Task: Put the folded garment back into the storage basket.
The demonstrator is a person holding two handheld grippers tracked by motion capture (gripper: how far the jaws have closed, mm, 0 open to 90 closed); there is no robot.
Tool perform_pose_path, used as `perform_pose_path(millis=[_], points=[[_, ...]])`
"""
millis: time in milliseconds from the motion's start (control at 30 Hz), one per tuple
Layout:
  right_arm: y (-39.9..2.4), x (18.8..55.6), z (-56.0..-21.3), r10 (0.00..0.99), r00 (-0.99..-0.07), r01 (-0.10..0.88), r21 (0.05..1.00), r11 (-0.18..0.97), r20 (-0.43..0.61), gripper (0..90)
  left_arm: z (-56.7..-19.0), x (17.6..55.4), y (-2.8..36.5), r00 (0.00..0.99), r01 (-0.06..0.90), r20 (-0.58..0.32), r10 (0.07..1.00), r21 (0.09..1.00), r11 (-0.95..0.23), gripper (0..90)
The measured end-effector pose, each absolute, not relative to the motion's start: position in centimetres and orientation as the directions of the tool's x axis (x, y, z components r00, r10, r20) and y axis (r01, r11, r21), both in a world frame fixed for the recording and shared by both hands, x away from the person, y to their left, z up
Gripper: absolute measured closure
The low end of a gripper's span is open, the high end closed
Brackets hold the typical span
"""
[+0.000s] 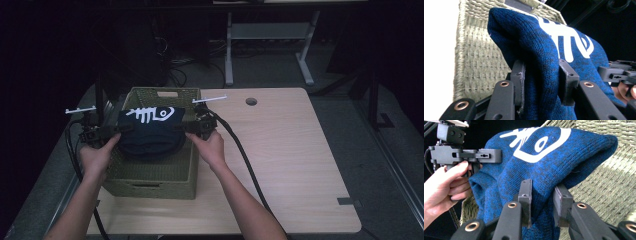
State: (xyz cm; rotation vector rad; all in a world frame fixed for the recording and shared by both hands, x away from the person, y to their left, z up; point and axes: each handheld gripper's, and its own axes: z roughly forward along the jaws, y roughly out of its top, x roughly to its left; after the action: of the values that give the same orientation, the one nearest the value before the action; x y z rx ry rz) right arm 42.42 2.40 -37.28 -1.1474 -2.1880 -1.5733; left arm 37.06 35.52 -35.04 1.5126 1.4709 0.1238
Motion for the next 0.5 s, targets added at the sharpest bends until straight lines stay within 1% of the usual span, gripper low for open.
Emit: perform_pose_path(millis=[67,167,500], points=[[2.5,42.3,-37.5,0.464,-0.67,0.695,0.71,0.117,0.579,71.6,-35.0,37.0,35.3,0.254,0.702,-0.506,0.824,0.683,0.203,62.9],[2.9,42.2,-37.8,0.478,-0.669,0.692,0.712,0.12,0.57,71.5,-35.1,37.1,35.2,0.252,0.704,-0.49,0.835,0.685,0.189,62.3],[3.2,41.8,-38.5,0.496,-0.666,0.691,0.711,0.131,0.557,71.3,-35.3,37.3,35.3,0.241,0.715,-0.488,0.839,0.674,0.186,61.7]])
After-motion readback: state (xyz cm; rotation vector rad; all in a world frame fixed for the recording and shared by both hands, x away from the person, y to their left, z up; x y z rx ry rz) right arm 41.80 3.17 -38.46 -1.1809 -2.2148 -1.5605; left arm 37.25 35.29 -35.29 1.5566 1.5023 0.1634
